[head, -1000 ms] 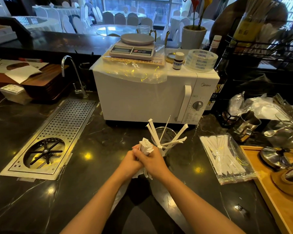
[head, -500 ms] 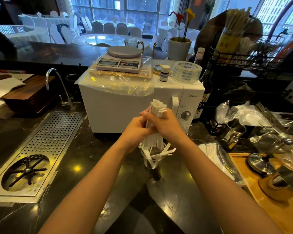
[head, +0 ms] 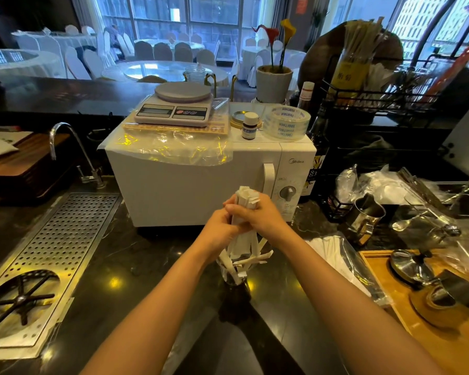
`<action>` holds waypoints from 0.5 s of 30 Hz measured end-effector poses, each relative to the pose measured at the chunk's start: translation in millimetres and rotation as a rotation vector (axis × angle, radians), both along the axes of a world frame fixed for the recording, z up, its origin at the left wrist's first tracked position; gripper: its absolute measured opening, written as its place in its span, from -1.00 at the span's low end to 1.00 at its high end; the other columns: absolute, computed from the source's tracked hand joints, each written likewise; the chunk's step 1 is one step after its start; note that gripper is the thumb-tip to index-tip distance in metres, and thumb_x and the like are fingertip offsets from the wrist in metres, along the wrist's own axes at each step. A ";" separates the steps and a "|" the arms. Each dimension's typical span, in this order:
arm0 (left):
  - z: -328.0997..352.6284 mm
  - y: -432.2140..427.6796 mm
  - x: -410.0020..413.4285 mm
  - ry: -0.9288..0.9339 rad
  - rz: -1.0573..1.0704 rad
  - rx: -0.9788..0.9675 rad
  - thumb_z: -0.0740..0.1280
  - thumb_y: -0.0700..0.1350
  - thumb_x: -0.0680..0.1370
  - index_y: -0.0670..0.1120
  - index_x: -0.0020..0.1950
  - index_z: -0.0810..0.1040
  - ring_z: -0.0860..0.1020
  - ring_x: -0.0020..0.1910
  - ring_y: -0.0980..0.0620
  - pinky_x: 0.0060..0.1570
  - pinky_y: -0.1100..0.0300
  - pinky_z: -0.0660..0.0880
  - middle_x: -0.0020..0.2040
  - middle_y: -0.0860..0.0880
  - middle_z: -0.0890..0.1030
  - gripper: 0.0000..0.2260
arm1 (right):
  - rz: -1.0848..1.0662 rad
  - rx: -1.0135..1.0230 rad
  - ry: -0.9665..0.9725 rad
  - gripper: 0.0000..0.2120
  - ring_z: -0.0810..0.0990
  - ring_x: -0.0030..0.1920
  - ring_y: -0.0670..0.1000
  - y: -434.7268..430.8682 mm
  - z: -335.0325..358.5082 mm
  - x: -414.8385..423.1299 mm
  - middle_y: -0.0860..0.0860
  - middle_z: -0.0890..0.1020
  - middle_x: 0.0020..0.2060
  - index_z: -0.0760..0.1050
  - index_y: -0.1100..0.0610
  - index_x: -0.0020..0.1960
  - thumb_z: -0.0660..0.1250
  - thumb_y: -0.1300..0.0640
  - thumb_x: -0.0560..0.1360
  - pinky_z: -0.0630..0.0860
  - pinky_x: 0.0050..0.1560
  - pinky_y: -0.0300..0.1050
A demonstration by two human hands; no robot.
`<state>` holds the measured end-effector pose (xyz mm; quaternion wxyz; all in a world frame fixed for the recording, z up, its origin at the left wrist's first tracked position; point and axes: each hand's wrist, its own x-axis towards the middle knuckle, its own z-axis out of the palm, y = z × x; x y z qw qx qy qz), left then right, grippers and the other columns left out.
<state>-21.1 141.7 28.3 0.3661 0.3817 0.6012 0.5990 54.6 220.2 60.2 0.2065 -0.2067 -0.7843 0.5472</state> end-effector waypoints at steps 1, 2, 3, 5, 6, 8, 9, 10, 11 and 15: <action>-2.1 -0.8 -0.8 0.010 0.006 -0.004 0.29 -0.26 0.47 0.12 0.11 0.47 0.53 0.14 0.03 0.15 0.06 0.48 0.07 0.04 0.58 -0.68 | 0.008 0.014 0.010 -0.84 0.55 -0.16 -0.15 1.1 -2.0 0.0 -0.07 0.56 -0.22 0.55 0.24 -0.01 0.34 0.20 0.44 0.49 -0.19 -0.42; -3.7 -1.7 -1.8 0.027 0.009 -0.012 0.29 -0.25 0.47 0.10 0.07 0.49 0.54 0.12 0.05 0.13 0.10 0.50 0.05 0.04 0.59 -0.71 | 0.015 0.015 0.020 -0.84 0.54 -0.16 -0.17 1.9 -3.8 0.2 -0.09 0.56 -0.22 0.55 0.24 -0.02 0.36 0.21 0.43 0.50 -0.21 -0.46; -5.1 -3.3 -3.0 0.047 0.010 -0.020 0.29 -0.24 0.47 0.10 0.04 0.51 0.55 0.10 0.07 0.09 0.15 0.51 0.03 0.05 0.59 -0.74 | 0.024 0.007 0.029 -0.84 0.55 -0.15 -0.17 2.6 -5.5 0.5 -0.08 0.57 -0.20 0.54 0.24 -0.02 0.37 0.22 0.42 0.51 -0.20 -0.46; -8.1 -6.5 -5.3 0.082 0.020 -0.032 0.28 -0.24 0.48 0.08 0.01 0.52 0.55 0.06 0.11 0.03 0.20 0.52 0.00 0.05 0.60 -0.77 | 0.043 0.004 0.040 -0.83 0.58 -0.13 -0.11 3.4 -9.7 1.0 0.01 0.60 -0.15 0.53 0.25 0.00 0.37 0.25 0.42 0.54 -0.13 -0.40; -9.7 -8.2 -6.3 0.101 0.028 -0.042 0.27 -0.23 0.49 0.05 0.04 0.52 0.56 0.05 0.10 0.03 0.19 0.52 0.00 0.04 0.60 -0.78 | 0.044 0.023 0.029 -0.84 0.59 -0.10 -0.07 2.9 -12.3 1.2 0.08 0.61 -0.11 0.52 0.25 0.00 0.36 0.26 0.43 0.54 -0.09 -0.34; -12.9 -9.9 -7.4 0.155 0.039 -0.072 0.24 -0.21 0.51 -0.02 0.13 0.51 0.56 0.05 0.09 0.01 0.20 0.54 0.04 -0.01 0.60 -0.77 | 0.036 0.089 -0.014 -0.86 0.58 -0.06 0.00 0.8 -17.9 1.9 0.17 0.61 -0.06 0.52 0.23 0.01 0.32 0.23 0.46 0.52 -0.05 -0.26; -14.7 -10.3 -7.6 0.189 0.043 -0.083 0.23 -0.20 0.52 -0.03 0.16 0.49 0.56 0.05 0.10 -0.01 0.24 0.53 0.05 -0.02 0.59 -0.76 | 0.029 0.118 -0.031 -0.87 0.57 -0.05 0.01 0.2 -20.8 2.3 0.16 0.61 -0.06 0.52 0.22 0.01 0.30 0.22 0.48 0.51 -0.05 -0.24; -16.8 -10.5 -7.8 0.230 0.050 -0.094 0.22 -0.20 0.52 -0.04 0.18 0.48 0.55 0.05 0.10 -0.04 0.28 0.52 0.06 -0.02 0.59 -0.76 | 0.023 0.144 -0.044 -0.87 0.56 -0.04 0.00 -0.1 -23.6 2.9 0.13 0.60 -0.06 0.51 0.21 0.02 0.27 0.21 0.49 0.50 -0.04 -0.24; -18.8 -10.4 -7.9 0.281 0.059 -0.109 0.22 -0.20 0.52 -0.04 0.18 0.48 0.55 0.05 0.10 -0.06 0.32 0.50 0.06 -0.03 0.59 -0.76 | 0.021 0.172 -0.058 -0.86 0.55 -0.01 -0.01 -0.2 -26.1 3.8 0.10 0.60 -0.05 0.50 0.19 0.04 0.24 0.20 0.51 0.49 -0.02 -0.23; -22.6 -11.3 -8.9 0.639 0.078 -0.163 0.18 -0.20 0.53 -0.08 0.19 0.46 0.48 0.01 0.12 -0.07 0.44 0.40 0.13 -0.06 0.54 -0.76 | 0.051 0.328 -0.183 -0.72 0.49 0.17 0.01 0.3 -35.1 8.0 0.08 0.54 0.18 0.39 0.10 0.26 0.16 0.14 0.55 0.44 0.16 -0.11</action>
